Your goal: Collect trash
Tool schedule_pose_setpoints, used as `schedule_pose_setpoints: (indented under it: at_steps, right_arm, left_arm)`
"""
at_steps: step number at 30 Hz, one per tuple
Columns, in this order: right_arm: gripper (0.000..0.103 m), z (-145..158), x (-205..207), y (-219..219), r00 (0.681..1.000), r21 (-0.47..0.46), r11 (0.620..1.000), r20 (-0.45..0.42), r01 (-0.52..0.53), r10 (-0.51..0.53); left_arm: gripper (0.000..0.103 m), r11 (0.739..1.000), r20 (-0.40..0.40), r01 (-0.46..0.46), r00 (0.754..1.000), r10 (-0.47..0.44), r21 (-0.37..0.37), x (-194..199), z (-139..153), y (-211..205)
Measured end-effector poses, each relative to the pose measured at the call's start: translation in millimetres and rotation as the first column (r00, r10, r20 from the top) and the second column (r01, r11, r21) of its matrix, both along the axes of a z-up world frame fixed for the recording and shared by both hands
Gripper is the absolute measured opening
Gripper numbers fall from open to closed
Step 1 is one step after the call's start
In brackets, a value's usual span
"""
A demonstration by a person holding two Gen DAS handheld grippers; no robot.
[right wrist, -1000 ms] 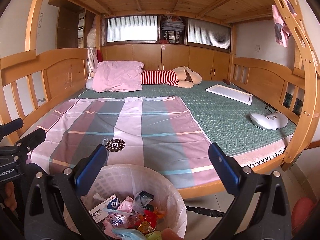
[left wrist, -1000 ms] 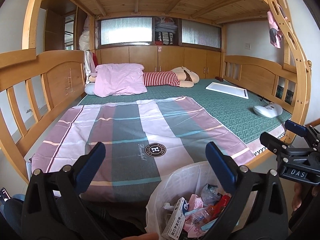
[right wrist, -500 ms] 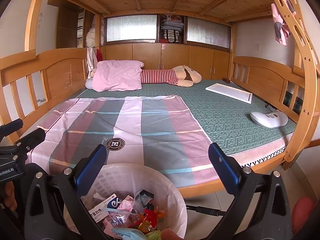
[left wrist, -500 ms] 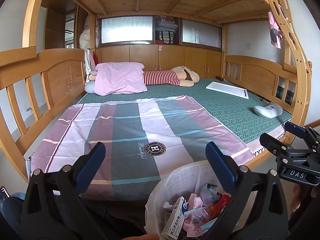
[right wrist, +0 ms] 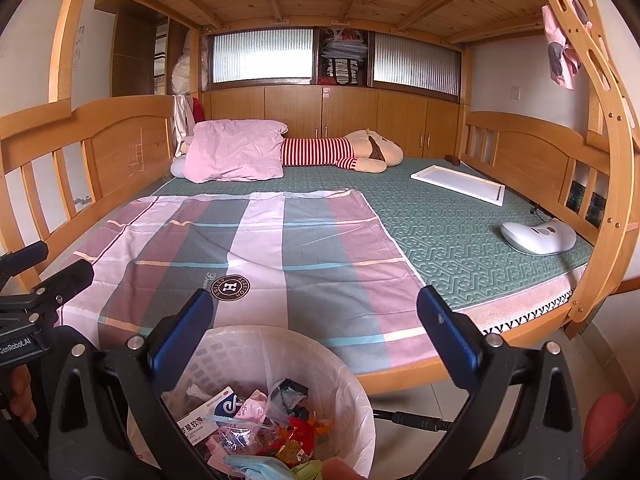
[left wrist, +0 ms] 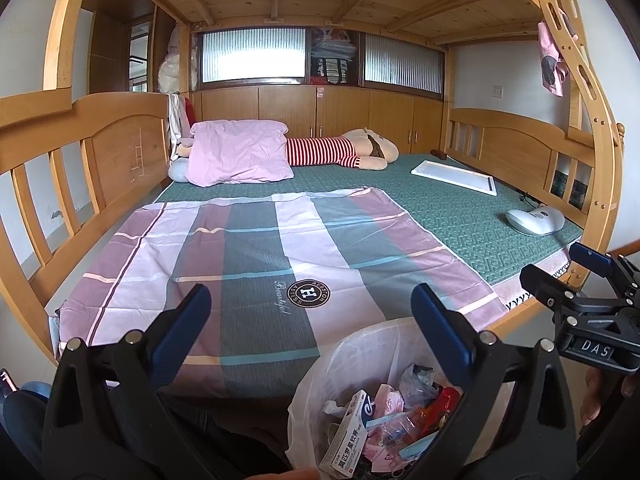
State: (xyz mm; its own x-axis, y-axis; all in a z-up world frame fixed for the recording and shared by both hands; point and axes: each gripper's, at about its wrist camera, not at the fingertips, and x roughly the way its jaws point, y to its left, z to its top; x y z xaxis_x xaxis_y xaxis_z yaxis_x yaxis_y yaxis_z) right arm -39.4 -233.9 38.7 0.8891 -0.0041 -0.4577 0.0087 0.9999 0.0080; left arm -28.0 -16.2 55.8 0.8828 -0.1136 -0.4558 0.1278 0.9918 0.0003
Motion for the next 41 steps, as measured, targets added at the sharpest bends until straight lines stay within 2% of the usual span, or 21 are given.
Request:
schedule_pose_setpoints:
  at_steps: [41]
  right_arm:
    - [0.099, -2.8, -2.5, 2.0, 1.0, 0.008, 1.0, -0.005, 0.004, -0.004]
  left_arm:
    - [0.099, 1.0, -0.018, -0.013, 1.0, 0.013, -0.007, 1.0, -7.6, -5.8]
